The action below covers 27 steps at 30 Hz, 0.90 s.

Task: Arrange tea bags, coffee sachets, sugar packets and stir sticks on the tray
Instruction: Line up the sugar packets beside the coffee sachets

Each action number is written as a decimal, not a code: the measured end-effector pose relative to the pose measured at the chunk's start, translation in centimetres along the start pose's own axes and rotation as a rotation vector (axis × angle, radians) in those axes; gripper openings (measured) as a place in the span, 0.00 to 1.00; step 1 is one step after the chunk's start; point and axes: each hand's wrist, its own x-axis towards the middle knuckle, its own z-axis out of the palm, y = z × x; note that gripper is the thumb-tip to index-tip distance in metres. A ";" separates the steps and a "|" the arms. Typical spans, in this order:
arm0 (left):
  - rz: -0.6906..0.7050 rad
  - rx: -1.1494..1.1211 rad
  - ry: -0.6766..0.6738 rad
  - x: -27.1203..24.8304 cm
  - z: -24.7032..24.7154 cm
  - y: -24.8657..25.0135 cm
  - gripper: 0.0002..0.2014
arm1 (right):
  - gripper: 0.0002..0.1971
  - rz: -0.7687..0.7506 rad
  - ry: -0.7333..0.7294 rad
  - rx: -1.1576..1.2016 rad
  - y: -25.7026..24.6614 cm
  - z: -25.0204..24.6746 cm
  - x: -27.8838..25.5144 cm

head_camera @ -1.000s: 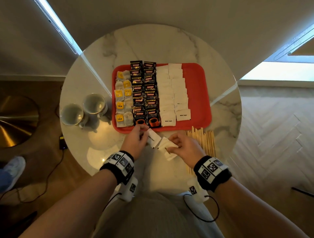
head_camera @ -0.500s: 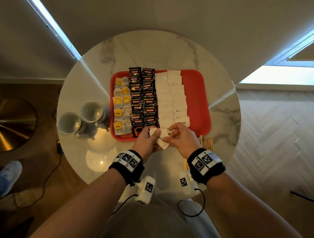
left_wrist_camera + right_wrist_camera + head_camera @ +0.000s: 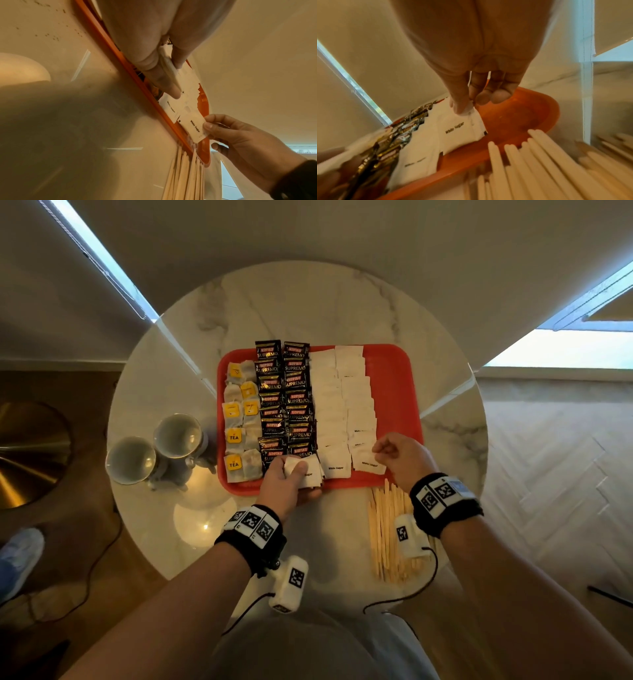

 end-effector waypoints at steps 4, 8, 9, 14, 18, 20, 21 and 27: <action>0.014 0.025 0.015 0.2 -0.1 -0.1 0.11 | 0.10 -0.035 -0.050 -0.087 -0.2 0.6 1.4; 0.011 0.015 -0.002 0.3 -0.2 0.0 0.07 | 0.05 -0.049 0.019 -0.172 -0.3 0.7 1.5; 0.009 0.012 -0.004 0.2 -0.1 0.1 0.06 | 0.05 -0.054 0.058 -0.218 -0.4 0.7 1.4; 0.003 -0.023 -0.039 0.3 0.6 0.2 0.08 | 0.12 -0.079 0.086 -0.086 -3.1 1.2 -1.6; 0.009 -0.033 -0.138 -0.2 1.7 0.5 0.15 | 0.13 -0.009 -0.056 0.117 -4.6 3.2 -3.3; -0.011 -0.041 -0.166 -0.5 2.0 0.6 0.17 | 0.10 -0.010 -0.073 0.160 -4.6 3.9 -3.3; -0.020 -0.045 -0.168 -0.6 2.1 0.7 0.17 | 0.08 -0.014 -0.071 0.173 -4.4 4.0 -3.2; -0.010 -0.012 -0.135 -0.5 1.5 0.5 0.09 | 0.04 0.011 -0.083 0.131 -3.2 2.7 -2.5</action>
